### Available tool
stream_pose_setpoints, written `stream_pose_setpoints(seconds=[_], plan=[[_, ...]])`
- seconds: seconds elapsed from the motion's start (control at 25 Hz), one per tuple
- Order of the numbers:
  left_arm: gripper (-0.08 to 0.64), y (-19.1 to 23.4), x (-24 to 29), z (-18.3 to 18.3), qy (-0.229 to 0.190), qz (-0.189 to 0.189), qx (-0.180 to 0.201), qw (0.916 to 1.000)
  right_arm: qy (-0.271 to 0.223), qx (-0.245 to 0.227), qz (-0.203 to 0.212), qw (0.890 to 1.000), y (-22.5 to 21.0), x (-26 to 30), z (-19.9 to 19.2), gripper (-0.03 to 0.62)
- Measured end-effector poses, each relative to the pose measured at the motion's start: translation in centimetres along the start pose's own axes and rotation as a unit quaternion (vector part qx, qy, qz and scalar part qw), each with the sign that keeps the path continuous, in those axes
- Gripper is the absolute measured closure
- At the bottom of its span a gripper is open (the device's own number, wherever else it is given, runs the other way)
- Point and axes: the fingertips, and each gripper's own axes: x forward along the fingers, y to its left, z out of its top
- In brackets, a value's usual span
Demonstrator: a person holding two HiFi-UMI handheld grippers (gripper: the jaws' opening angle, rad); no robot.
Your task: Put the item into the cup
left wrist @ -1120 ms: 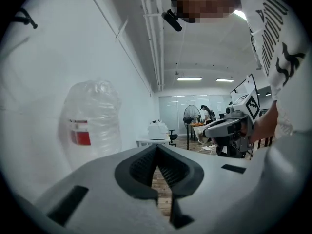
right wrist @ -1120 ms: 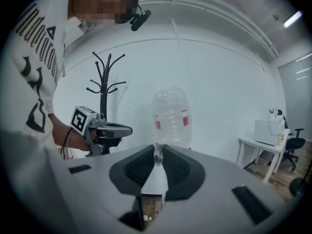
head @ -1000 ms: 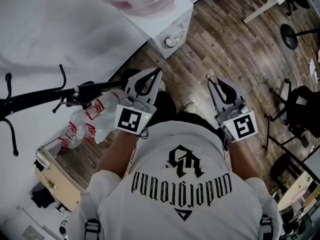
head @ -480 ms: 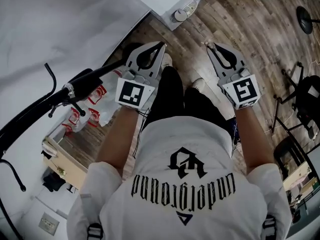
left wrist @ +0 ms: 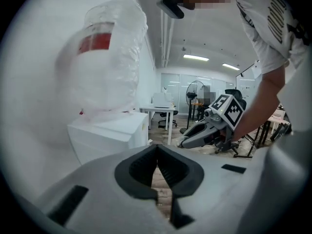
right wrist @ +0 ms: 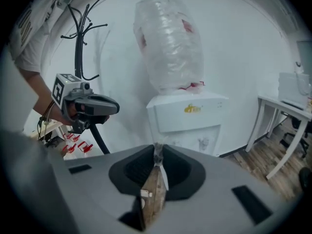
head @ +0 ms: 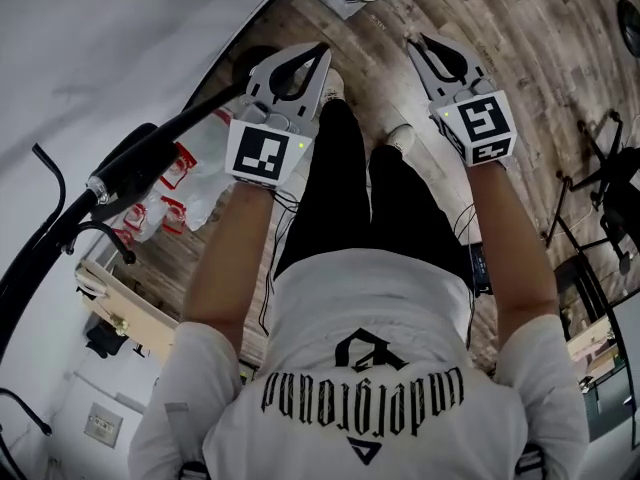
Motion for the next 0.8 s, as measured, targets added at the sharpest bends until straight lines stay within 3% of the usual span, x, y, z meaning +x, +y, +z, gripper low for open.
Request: stream_pose_setpoints(seconds=[0.24,0.48,0.8], plan=[[0.554,1.6,2.7,-5.1,-0.006,-0.006,0.018,0.9998,0.021,0.004,0.004,1.000,-0.7,5.0,-4.4,0.532],[0.554,3.4,5.4,-10.3,0.012,0.016,0.001,0.9998,0.039,0.011,0.007,0.999,-1.9,9.3,-8.5,0.532],[0.554,5.3,7.8,-14.0,0.016,0.023,-0.014,0.9995,0.059,-0.013,-0.007,0.998,-4.5,15.8,-10.9,0.531]])
